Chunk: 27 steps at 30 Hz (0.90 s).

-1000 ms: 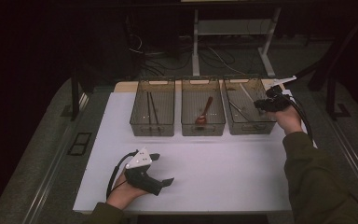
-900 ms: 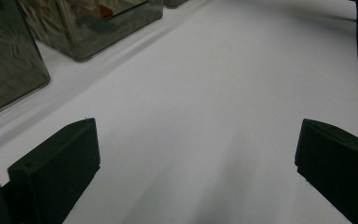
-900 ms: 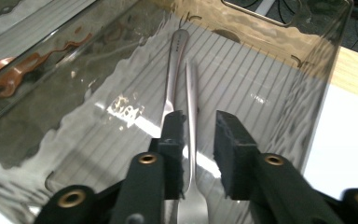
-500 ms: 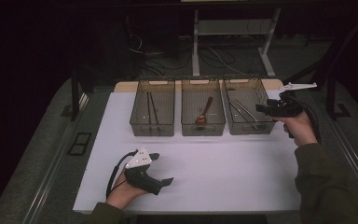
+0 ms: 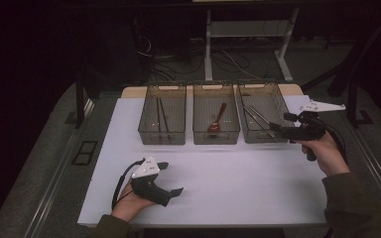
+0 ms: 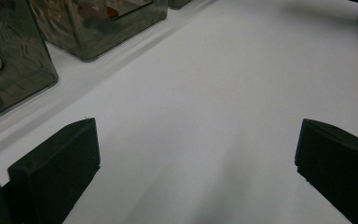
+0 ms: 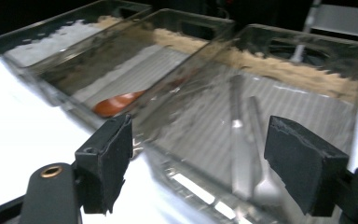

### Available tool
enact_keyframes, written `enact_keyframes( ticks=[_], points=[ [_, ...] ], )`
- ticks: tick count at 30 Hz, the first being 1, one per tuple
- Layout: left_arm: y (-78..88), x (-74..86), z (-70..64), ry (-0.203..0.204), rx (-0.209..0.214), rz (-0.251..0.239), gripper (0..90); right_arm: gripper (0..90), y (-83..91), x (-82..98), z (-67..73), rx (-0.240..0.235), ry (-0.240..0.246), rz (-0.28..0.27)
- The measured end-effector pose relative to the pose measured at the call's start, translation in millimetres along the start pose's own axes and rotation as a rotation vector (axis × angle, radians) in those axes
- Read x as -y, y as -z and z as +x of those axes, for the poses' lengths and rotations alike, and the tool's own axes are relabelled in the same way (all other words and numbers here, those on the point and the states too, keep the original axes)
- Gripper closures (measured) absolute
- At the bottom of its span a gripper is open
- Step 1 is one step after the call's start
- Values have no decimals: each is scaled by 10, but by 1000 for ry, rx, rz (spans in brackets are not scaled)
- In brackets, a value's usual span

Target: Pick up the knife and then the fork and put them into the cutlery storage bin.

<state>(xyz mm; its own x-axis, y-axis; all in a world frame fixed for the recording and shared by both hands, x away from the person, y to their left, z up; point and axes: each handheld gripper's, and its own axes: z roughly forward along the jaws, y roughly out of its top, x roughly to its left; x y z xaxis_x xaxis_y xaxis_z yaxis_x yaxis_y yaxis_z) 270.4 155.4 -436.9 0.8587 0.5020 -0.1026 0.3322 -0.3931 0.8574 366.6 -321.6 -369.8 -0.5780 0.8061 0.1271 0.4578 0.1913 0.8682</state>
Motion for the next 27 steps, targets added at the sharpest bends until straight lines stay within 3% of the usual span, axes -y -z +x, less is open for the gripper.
enact_keyframes(
  ticks=[14,20,27],
  points=[
    [34,-1,0,4,1,-6,0,178,131,486,493,-52,56,-1],
    [39,0,-2,3,-2,-7,0,173,196,695,588,-86,81,0],
    [45,0,-7,-3,-2,-3,0,173,253,909,643,-122,56,-1]
  ],
)
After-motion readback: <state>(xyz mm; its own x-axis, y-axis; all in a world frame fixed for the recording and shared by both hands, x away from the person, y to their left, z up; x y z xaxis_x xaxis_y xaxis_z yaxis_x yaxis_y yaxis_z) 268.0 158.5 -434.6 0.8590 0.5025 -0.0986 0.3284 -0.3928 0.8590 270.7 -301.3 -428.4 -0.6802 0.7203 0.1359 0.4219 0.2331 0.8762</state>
